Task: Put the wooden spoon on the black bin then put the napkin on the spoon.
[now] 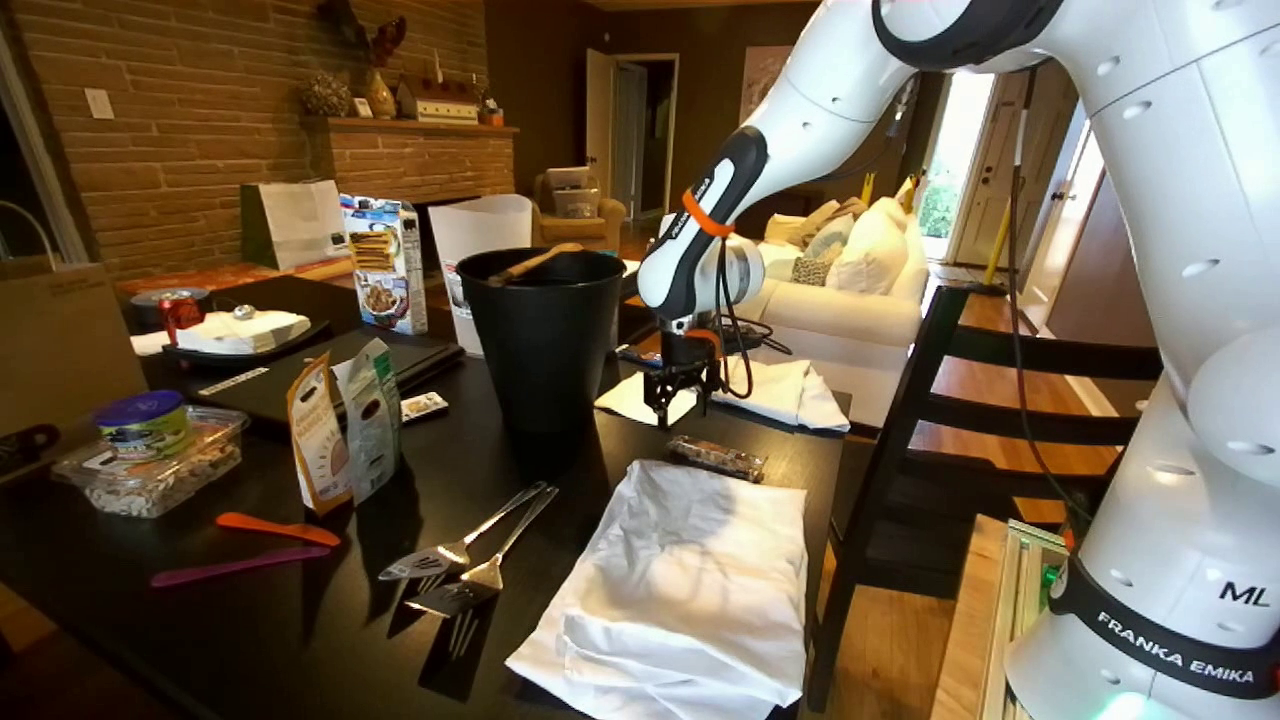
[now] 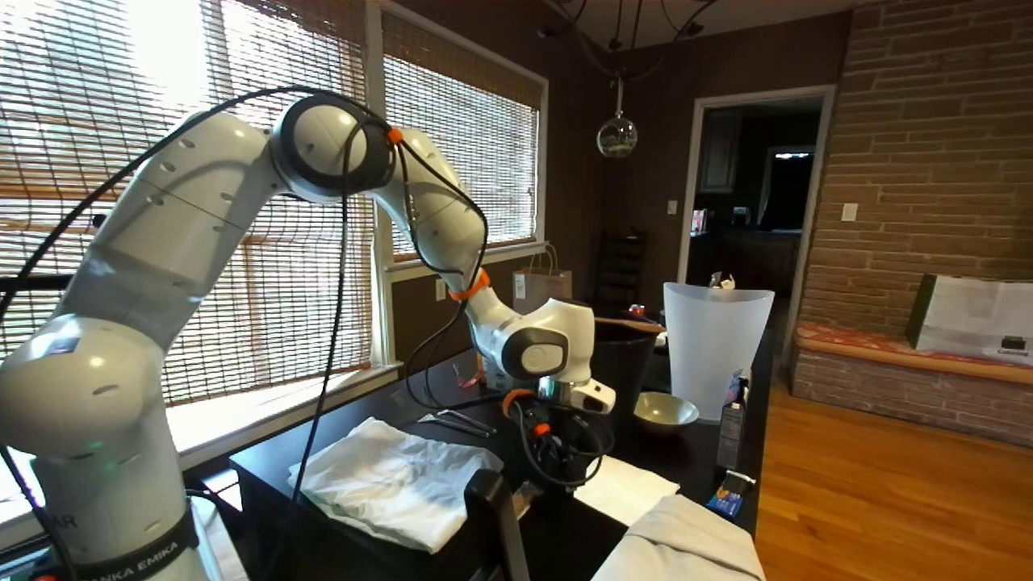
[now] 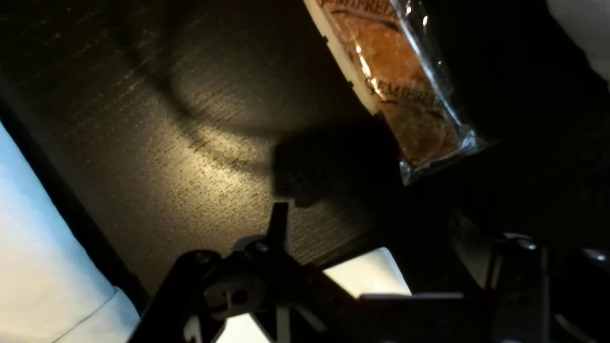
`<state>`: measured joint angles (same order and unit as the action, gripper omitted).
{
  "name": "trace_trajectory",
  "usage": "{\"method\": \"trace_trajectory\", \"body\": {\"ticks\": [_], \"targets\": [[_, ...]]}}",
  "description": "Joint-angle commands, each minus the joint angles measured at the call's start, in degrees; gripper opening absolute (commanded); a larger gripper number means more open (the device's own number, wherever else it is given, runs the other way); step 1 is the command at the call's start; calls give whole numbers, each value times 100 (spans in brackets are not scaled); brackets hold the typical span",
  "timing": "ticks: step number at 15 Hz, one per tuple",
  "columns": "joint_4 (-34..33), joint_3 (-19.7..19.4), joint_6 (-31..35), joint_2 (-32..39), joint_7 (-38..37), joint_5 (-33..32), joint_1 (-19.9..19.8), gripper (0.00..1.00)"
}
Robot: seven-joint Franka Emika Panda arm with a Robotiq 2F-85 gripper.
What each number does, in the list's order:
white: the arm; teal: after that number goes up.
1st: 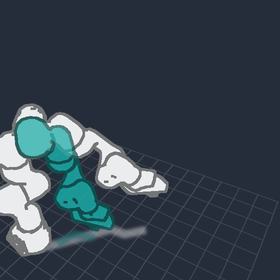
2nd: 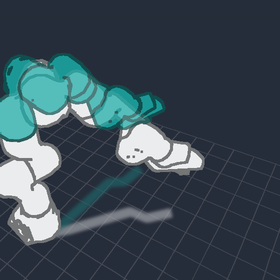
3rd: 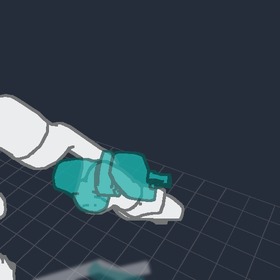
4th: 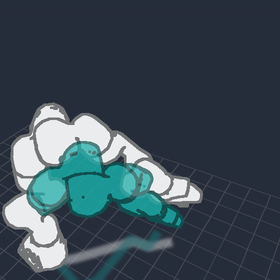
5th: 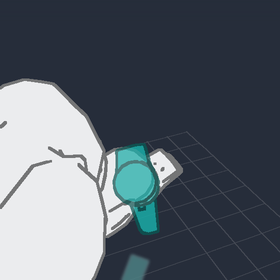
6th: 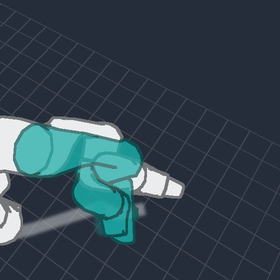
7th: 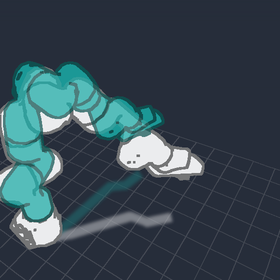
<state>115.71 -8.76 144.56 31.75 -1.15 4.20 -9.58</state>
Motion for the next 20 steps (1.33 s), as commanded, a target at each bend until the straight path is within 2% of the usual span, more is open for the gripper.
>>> {"method": "trace_trajectory", "body": {"ticks": [1, 4, 6, 8, 9, 10, 16, 20], "targets": [[-244, -10, 100, 234, -199, -94, 62, 89], [-373, -10, 139, 346, -236, -89, 80, 87], [-459, -13, 164, 417, -251, -94, 92, 80], [-525, -20, 188, 473, -269, -103, 106, 68], [-557, -23, 188, 501, -276, -107, 113, 52], [-583, -29, 193, 528, -285, -115, 121, 43], [-696, -57, 230, 651, -319, -146, 155, 2], [-691, -157, 43, 539, -444, -189, 209, 0]]}}
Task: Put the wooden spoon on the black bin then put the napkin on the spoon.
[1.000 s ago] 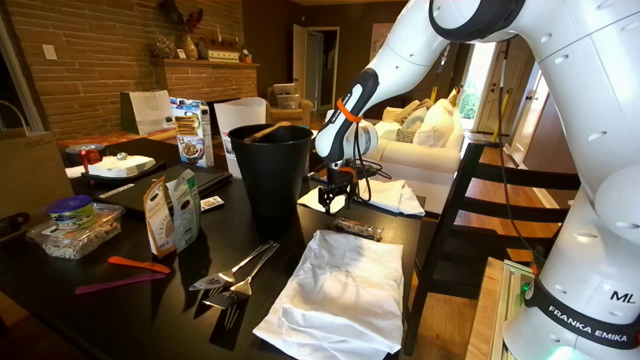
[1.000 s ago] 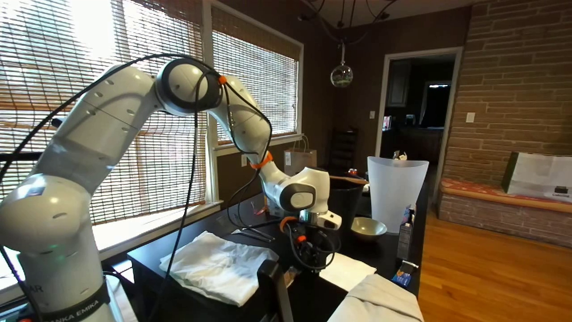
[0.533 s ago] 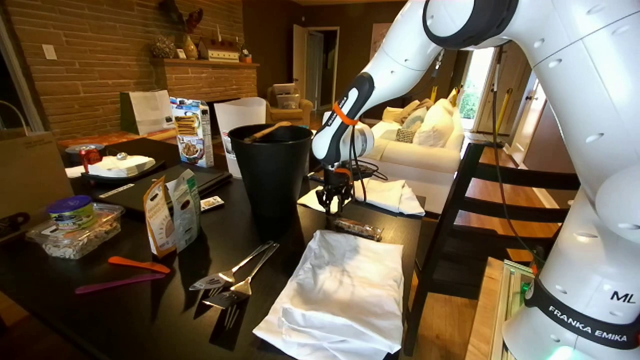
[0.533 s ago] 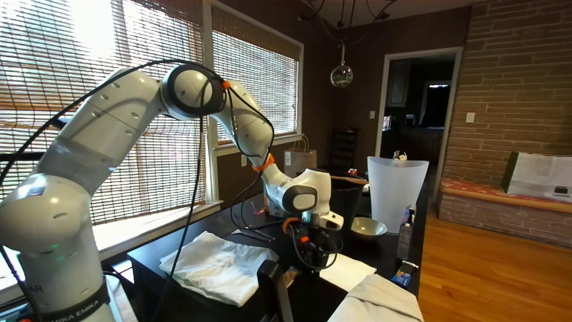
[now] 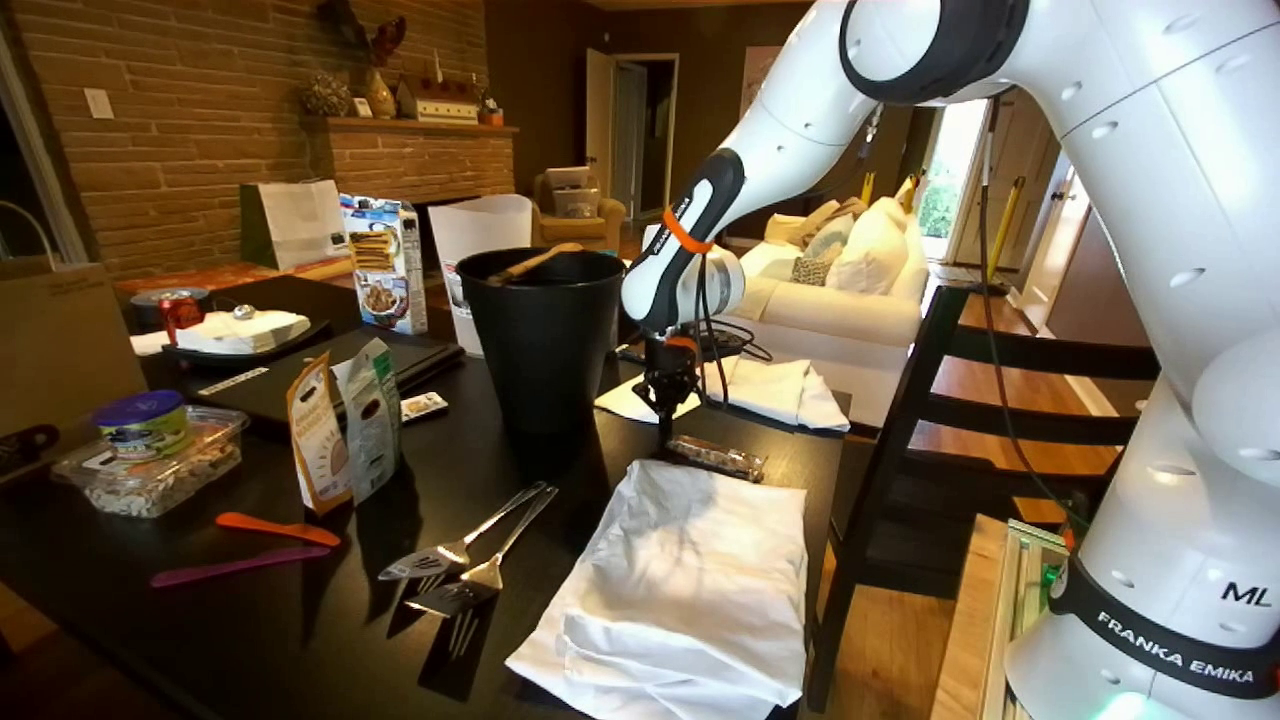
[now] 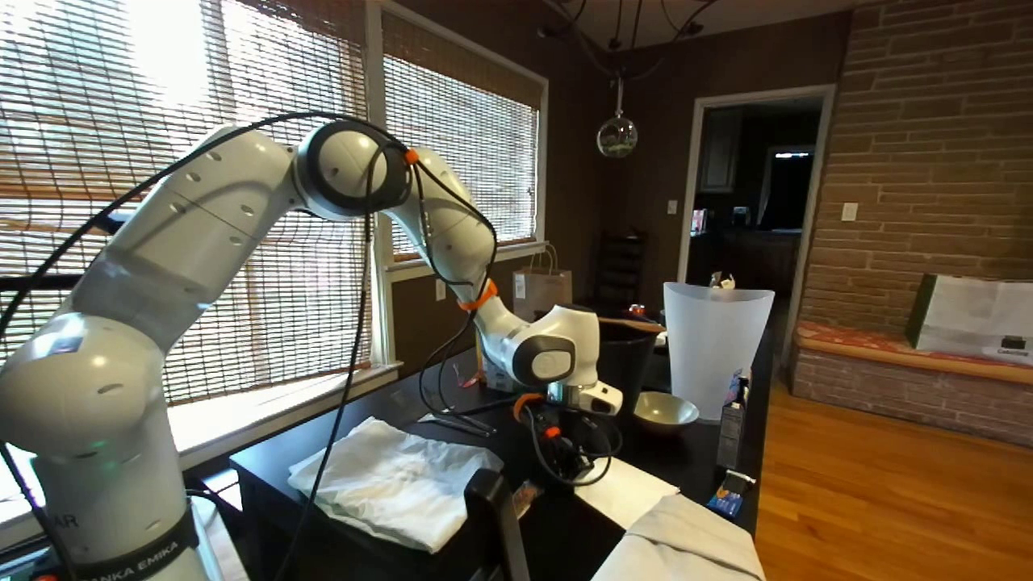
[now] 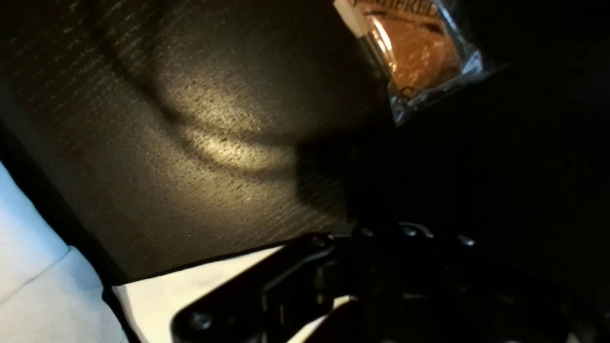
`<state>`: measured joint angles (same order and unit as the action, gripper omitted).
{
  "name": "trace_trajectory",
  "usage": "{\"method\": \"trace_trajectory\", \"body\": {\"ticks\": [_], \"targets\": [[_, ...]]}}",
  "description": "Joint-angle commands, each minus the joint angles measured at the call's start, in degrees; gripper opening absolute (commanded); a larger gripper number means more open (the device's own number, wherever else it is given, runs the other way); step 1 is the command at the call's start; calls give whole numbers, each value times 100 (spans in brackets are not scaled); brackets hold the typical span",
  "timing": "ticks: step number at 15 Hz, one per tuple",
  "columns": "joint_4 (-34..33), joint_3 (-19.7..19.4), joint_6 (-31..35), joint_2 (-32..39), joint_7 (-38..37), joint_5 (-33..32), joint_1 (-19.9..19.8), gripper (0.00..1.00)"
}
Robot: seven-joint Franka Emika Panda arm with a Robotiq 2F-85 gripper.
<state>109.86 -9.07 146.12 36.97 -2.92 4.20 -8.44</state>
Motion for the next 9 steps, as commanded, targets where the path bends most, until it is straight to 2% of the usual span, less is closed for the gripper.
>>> {"method": "trace_trajectory", "body": {"ticks": [1, 5, 9], "targets": [[-87, -207, -160, -53, -360, -246, 149, 0], [-141, -455, -743, -401, -720, -434, 229, 0], [-368, -455, -1928, -879, -769, -428, 109, 0]]}}
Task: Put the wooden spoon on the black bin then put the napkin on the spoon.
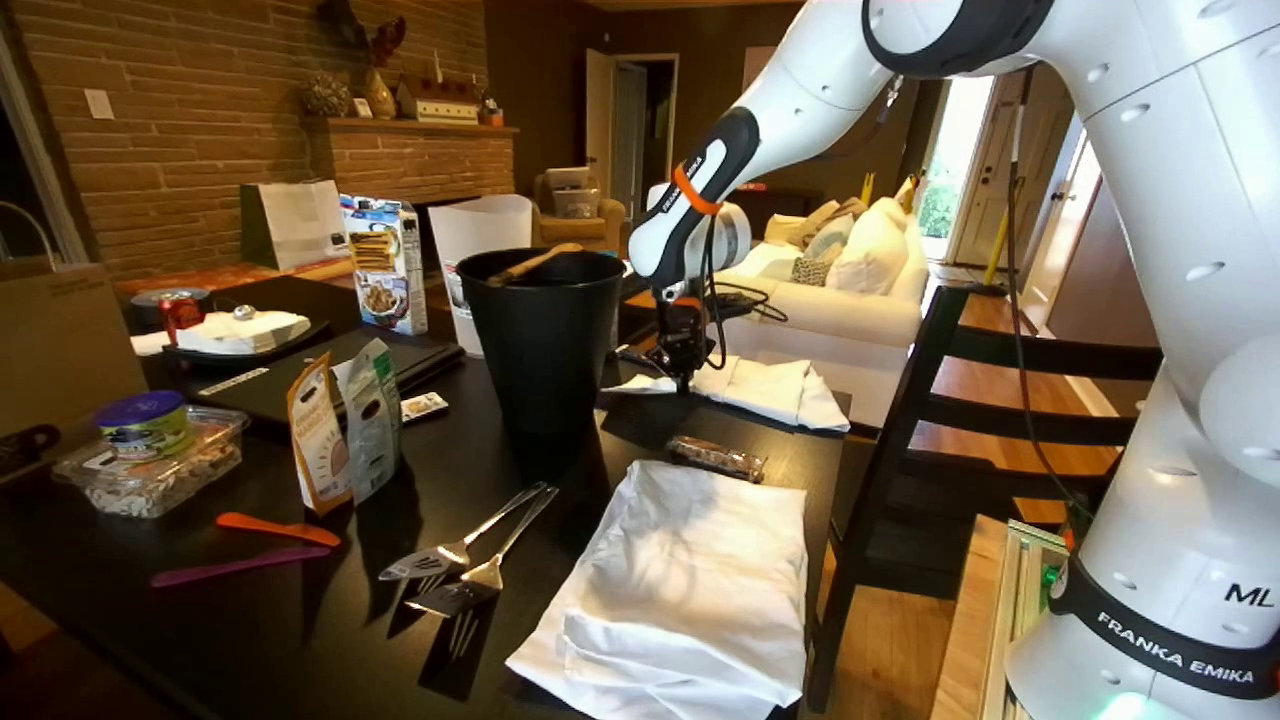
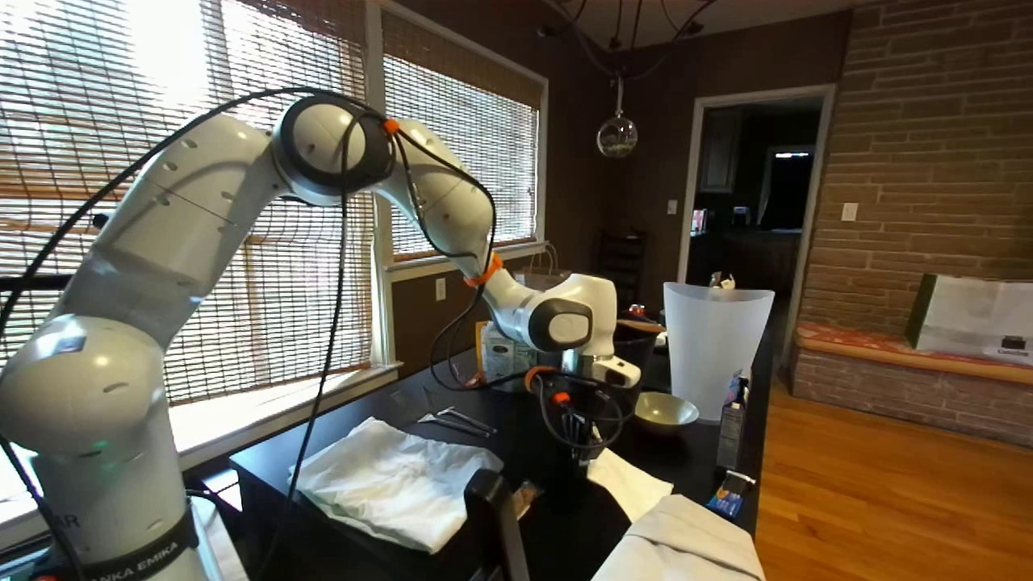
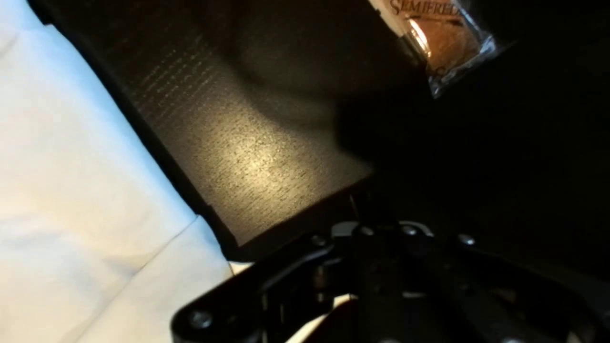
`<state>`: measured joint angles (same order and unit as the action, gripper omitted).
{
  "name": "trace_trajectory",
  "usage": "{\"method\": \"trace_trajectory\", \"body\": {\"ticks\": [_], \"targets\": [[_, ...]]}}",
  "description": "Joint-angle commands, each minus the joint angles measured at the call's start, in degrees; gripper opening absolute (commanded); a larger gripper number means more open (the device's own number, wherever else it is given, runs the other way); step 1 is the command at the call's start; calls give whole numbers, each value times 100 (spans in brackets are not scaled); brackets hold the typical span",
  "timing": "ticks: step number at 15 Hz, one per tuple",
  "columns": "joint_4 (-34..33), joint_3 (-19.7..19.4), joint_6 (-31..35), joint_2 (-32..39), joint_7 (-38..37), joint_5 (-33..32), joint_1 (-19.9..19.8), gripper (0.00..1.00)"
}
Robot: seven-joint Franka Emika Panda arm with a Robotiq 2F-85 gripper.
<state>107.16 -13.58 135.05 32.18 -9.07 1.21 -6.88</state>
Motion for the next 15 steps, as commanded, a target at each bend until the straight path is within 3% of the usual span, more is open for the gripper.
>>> {"method": "trace_trajectory", "body": {"ticks": [1, 11, 15], "targets": [[-187, -1, -1147, -490, -168, -142, -61, 0], [-1080, 135, -3899, -1059, 108, -176, -219, 0], [-1548, 164, -4600, -1145, 244, -319, -205, 0]]}}
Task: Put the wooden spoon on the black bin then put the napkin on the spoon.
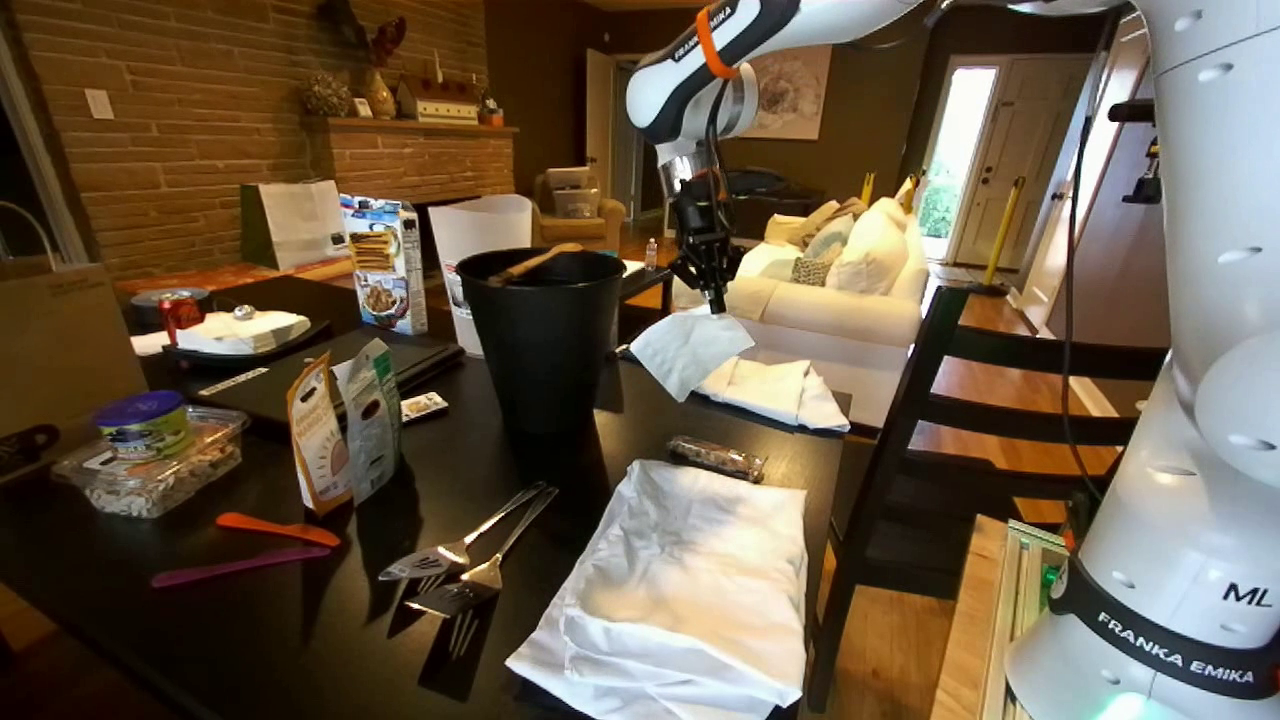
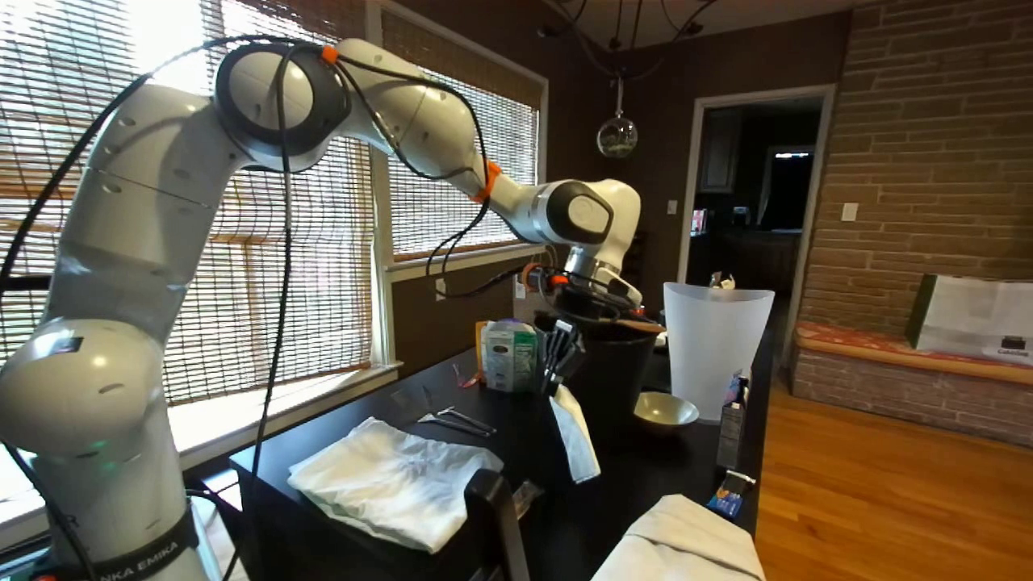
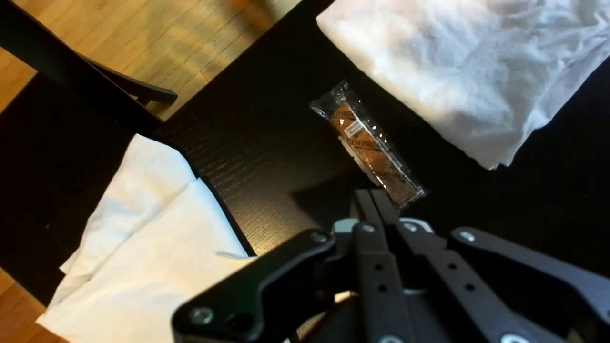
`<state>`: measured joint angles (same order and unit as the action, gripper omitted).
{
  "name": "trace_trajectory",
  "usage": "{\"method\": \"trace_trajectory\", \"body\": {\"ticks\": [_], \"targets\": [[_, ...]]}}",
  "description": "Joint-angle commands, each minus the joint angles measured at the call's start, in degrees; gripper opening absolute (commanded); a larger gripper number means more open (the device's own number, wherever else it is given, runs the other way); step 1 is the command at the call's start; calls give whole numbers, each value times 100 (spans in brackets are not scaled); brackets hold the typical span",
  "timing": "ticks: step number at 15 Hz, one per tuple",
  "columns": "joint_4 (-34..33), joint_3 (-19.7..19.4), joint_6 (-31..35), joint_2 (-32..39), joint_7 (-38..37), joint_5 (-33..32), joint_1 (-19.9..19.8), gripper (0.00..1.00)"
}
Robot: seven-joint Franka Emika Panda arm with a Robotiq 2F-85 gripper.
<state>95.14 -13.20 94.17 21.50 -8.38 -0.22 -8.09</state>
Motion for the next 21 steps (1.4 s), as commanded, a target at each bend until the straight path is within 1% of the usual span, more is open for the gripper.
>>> {"method": "trace_trajectory", "body": {"ticks": [1, 5, 9, 12, 16, 21], "targets": [[-500, 148, -681, -77, 219, -202, -74, 0], [-1183, 251, -1241, -85, 343, -299, -38, 0], [-1978, 371, -1658, -22, 341, -276, -12, 0], [-2587, 468, -1840, 72, 382, -275, 18, 0], [-3183, 578, -1846, 192, 510, -380, 97, 0], [-3583, 617, -1490, 429, 740, -757, 354, 0]]}}
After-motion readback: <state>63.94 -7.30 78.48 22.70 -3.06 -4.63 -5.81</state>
